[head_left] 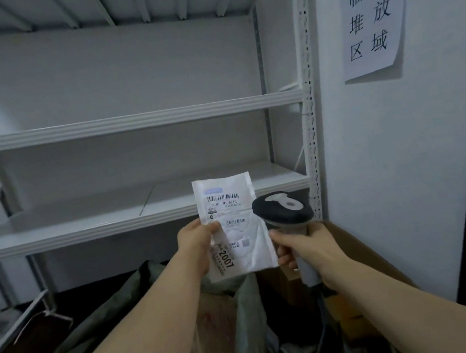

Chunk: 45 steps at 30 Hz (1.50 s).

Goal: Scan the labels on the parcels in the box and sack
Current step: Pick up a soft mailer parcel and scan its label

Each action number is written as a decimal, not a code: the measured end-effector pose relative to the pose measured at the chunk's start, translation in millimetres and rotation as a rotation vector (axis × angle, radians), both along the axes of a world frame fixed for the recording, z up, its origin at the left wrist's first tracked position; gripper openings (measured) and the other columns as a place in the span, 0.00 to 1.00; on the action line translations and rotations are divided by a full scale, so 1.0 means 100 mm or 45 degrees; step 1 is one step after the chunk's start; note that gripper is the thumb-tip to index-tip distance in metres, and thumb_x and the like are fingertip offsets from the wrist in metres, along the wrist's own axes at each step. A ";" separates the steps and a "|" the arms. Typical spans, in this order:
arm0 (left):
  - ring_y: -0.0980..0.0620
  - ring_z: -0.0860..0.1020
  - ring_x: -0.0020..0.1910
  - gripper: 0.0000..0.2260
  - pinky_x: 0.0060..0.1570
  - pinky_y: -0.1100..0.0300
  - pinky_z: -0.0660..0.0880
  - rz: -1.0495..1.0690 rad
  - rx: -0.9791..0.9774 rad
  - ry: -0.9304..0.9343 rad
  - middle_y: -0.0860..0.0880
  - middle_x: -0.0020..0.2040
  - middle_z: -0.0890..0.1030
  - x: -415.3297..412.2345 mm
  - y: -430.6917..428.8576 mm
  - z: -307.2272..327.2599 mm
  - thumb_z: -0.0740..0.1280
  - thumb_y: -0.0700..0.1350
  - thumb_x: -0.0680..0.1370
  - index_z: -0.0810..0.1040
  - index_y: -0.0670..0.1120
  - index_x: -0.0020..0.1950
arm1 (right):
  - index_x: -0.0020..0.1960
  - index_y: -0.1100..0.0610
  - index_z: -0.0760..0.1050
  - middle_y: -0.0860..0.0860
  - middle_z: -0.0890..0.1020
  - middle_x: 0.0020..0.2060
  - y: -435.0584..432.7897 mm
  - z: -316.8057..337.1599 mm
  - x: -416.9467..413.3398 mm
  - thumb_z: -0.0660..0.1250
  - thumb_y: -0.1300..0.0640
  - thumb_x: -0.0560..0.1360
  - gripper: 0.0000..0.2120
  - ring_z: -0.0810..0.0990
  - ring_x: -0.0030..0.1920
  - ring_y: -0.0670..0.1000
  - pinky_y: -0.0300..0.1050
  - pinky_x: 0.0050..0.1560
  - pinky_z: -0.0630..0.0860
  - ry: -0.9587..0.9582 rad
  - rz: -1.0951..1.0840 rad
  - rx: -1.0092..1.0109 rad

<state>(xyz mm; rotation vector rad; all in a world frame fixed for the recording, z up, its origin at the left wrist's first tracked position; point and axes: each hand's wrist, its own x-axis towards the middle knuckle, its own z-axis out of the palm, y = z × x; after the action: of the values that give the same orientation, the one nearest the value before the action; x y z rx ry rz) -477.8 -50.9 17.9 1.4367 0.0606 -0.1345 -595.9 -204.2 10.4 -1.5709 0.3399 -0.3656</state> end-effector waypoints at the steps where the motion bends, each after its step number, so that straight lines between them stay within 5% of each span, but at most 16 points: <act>1: 0.39 0.81 0.50 0.08 0.56 0.40 0.76 0.018 -0.023 -0.005 0.40 0.48 0.83 -0.01 0.02 -0.02 0.67 0.34 0.76 0.81 0.40 0.53 | 0.48 0.65 0.78 0.56 0.79 0.31 0.02 0.02 0.00 0.72 0.60 0.72 0.09 0.76 0.27 0.49 0.37 0.27 0.75 0.001 0.030 -0.003; 11: 0.37 0.80 0.51 0.07 0.56 0.38 0.75 0.066 -0.160 0.035 0.38 0.50 0.82 0.00 0.07 -0.13 0.66 0.34 0.77 0.79 0.39 0.53 | 0.34 0.61 0.73 0.54 0.73 0.23 0.32 0.09 0.07 0.72 0.66 0.71 0.10 0.68 0.20 0.49 0.39 0.25 0.67 0.059 0.185 0.104; 20: 0.38 0.81 0.51 0.11 0.56 0.38 0.75 0.077 -0.182 0.065 0.38 0.52 0.82 0.02 0.11 -0.17 0.66 0.35 0.77 0.78 0.39 0.59 | 0.33 0.60 0.74 0.54 0.72 0.23 0.38 0.14 0.09 0.71 0.66 0.70 0.10 0.67 0.21 0.49 0.40 0.26 0.66 0.050 0.208 0.133; 35: 0.38 0.81 0.51 0.06 0.56 0.38 0.75 0.108 -0.205 0.105 0.39 0.50 0.82 0.15 0.14 -0.23 0.66 0.34 0.76 0.80 0.40 0.51 | 0.32 0.60 0.74 0.53 0.73 0.23 0.38 0.12 0.20 0.73 0.64 0.70 0.11 0.68 0.21 0.48 0.39 0.26 0.67 0.070 0.226 0.095; 38: 0.40 0.81 0.49 0.05 0.56 0.40 0.76 0.125 -0.234 0.132 0.40 0.46 0.82 0.19 0.16 -0.23 0.66 0.34 0.76 0.79 0.42 0.43 | 0.37 0.60 0.75 0.53 0.74 0.24 0.35 0.11 0.20 0.72 0.64 0.70 0.07 0.69 0.22 0.48 0.39 0.26 0.68 0.084 0.262 0.022; 45: 0.44 0.81 0.40 0.03 0.43 0.49 0.78 0.143 -0.235 0.176 0.40 0.44 0.81 0.32 0.35 -0.17 0.64 0.34 0.77 0.77 0.38 0.46 | 0.44 0.63 0.77 0.56 0.76 0.29 0.26 -0.04 0.19 0.71 0.68 0.68 0.06 0.71 0.24 0.50 0.44 0.28 0.70 0.256 0.397 -0.575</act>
<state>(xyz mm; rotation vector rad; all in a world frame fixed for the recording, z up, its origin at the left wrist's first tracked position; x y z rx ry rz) -445.9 -15.7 0.7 1.2350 0.2363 -0.1428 -576.8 -178.6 6.0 -2.0764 0.1650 -0.0384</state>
